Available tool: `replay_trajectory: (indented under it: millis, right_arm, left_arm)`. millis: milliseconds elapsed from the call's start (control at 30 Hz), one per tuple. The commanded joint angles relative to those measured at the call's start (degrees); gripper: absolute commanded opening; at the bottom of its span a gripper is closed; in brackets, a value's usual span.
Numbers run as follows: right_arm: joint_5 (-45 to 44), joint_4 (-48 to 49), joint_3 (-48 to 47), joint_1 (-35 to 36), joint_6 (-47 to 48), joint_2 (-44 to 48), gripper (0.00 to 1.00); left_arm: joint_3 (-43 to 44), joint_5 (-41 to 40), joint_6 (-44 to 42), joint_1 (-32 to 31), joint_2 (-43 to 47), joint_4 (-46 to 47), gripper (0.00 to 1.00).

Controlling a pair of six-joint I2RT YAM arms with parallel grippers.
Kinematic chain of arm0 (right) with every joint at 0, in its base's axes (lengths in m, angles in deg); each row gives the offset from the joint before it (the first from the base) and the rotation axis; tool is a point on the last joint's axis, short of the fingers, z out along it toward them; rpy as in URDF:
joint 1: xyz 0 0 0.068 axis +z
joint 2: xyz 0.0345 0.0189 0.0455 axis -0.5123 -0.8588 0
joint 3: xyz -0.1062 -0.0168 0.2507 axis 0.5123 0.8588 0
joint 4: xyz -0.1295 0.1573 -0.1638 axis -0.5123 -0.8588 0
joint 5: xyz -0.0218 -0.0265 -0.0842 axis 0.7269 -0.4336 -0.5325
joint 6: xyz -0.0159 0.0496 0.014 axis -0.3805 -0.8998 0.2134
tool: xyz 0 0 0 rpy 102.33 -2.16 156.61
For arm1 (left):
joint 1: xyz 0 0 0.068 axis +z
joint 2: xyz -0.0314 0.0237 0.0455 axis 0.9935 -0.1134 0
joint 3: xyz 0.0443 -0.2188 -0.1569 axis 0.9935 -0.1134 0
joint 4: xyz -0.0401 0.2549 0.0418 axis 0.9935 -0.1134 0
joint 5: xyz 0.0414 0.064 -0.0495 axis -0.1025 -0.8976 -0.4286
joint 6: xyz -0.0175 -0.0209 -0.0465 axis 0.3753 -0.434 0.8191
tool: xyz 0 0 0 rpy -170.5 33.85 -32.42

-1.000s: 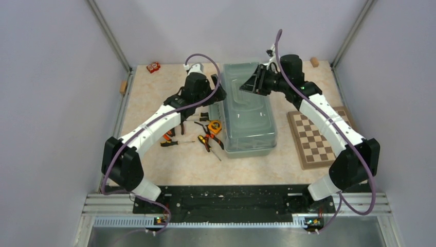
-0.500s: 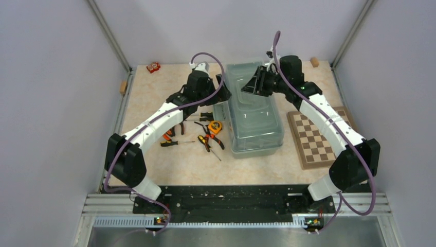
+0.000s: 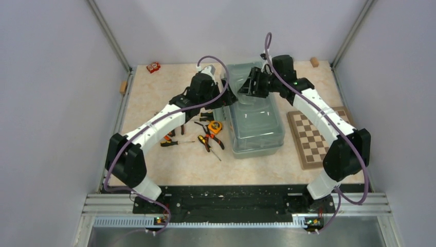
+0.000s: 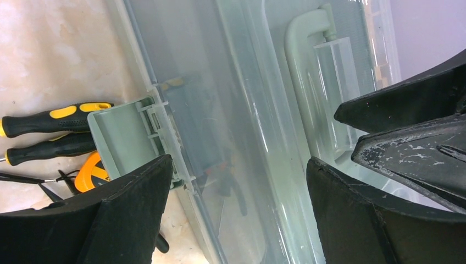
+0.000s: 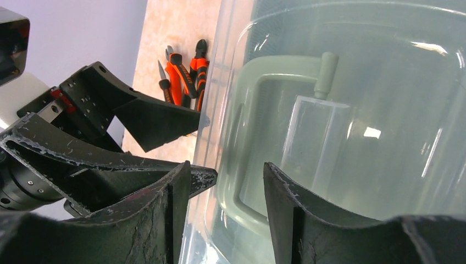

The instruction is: Pack the tool kit

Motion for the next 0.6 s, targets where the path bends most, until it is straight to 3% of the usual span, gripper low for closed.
replay_trajectory:
  millis: [0,400,567]
  right_arm:
    - [-1.6,-2.2,-3.4,1.1,-0.8,-2.0,0.53]
    - [6.6,2.4,-3.9,2.2,-5.7,-5.6,0.54]
    - [9.1,7.0,-2.4,2.0,-7.9,-3.4,0.47]
  left_arm:
    - [-0.7,0.7,-0.1,0.1,-0.8,1.8,0.95]
    - [-2.6,0.8,1.1,0.1,0.2,3.3,0.95]
    - [-3.5,0.8,1.9,0.0,1.3,4.7,0.95]
